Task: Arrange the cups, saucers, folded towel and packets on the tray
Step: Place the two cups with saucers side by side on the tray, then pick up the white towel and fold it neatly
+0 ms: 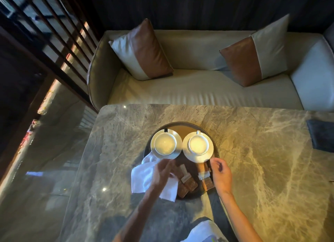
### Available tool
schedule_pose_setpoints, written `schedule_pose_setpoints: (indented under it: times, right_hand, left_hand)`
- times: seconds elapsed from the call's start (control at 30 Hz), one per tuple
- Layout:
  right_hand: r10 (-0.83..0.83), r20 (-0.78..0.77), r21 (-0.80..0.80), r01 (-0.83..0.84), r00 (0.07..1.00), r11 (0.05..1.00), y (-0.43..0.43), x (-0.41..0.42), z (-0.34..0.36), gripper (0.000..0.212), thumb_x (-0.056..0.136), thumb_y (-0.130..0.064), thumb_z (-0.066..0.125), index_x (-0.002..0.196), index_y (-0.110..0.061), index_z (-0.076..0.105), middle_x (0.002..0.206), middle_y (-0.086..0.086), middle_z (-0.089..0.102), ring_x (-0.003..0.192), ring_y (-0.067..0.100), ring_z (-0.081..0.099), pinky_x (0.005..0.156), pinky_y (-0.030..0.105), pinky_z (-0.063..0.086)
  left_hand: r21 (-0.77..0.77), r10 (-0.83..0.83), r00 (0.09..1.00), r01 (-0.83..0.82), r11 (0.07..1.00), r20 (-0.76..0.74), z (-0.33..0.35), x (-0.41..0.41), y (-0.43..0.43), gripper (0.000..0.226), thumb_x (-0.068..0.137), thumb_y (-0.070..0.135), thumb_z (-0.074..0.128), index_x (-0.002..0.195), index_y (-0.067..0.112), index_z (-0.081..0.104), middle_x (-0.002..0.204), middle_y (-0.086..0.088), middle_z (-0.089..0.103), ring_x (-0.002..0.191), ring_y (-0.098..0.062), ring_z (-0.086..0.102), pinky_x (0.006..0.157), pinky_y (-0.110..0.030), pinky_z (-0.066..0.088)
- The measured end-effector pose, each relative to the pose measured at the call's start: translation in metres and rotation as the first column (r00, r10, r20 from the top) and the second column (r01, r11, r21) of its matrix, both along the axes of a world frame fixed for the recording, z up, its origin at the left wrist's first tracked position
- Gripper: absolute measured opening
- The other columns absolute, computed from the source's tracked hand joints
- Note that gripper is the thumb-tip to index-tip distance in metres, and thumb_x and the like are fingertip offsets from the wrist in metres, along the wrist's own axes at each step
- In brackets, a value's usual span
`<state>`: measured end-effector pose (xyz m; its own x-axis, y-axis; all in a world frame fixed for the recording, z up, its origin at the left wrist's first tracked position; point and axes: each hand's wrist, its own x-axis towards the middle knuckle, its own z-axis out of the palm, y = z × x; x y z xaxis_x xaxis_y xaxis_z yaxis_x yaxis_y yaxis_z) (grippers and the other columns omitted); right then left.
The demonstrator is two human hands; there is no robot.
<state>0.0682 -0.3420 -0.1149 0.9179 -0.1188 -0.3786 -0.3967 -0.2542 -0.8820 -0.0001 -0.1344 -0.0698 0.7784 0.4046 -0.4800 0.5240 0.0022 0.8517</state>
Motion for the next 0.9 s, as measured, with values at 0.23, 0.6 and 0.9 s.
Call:
schedule_pose_setpoints:
  times: [0.23,0.6,0.9]
  right_hand:
    - [0.158,-0.029,-0.148,-0.161,0.987,0.976,0.031,-0.062,0.006,0.005,0.093,-0.021,0.066,0.091,-0.018,0.069,0.084,-0.003,0.069,0.085,0.017,0.066,0.078,0.033,0.053]
    - [0.479,-0.182,-0.467,-0.504,0.859,0.726,0.108,-0.089,0.000,0.017,0.086,-0.029,0.072,0.099,-0.017,0.072,0.107,0.005,0.066,0.103,0.021,0.058,0.086,0.028,0.044]
    - [0.327,0.098,-0.360,-0.273,0.940,0.892,0.108,-0.101,0.074,0.004,0.094,-0.011,0.058,0.096,-0.015,0.060,0.090,-0.004,0.064,0.088,0.019,0.060,0.070,0.015,0.042]
  left_hand:
    - [0.509,0.157,0.976,-0.060,0.859,-0.150,-0.030,-0.067,0.071,0.024,0.082,-0.001,0.065,0.106,-0.002,0.063,0.105,-0.020,0.065,0.101,-0.042,0.059,0.090,-0.047,0.045]
    - [0.401,-0.182,0.809,0.456,0.794,-0.559,-0.042,-0.079,0.074,0.044,0.093,0.031,0.060,0.134,0.020,0.051,0.138,-0.014,0.041,0.128,-0.035,0.038,0.107,-0.037,0.037]
    - [0.171,-0.228,0.972,0.234,0.957,-0.057,0.026,-0.104,0.112,0.027,0.099,0.011,0.050,0.125,0.004,0.050,0.099,0.006,0.054,0.100,-0.015,0.048,0.083,-0.027,0.039]
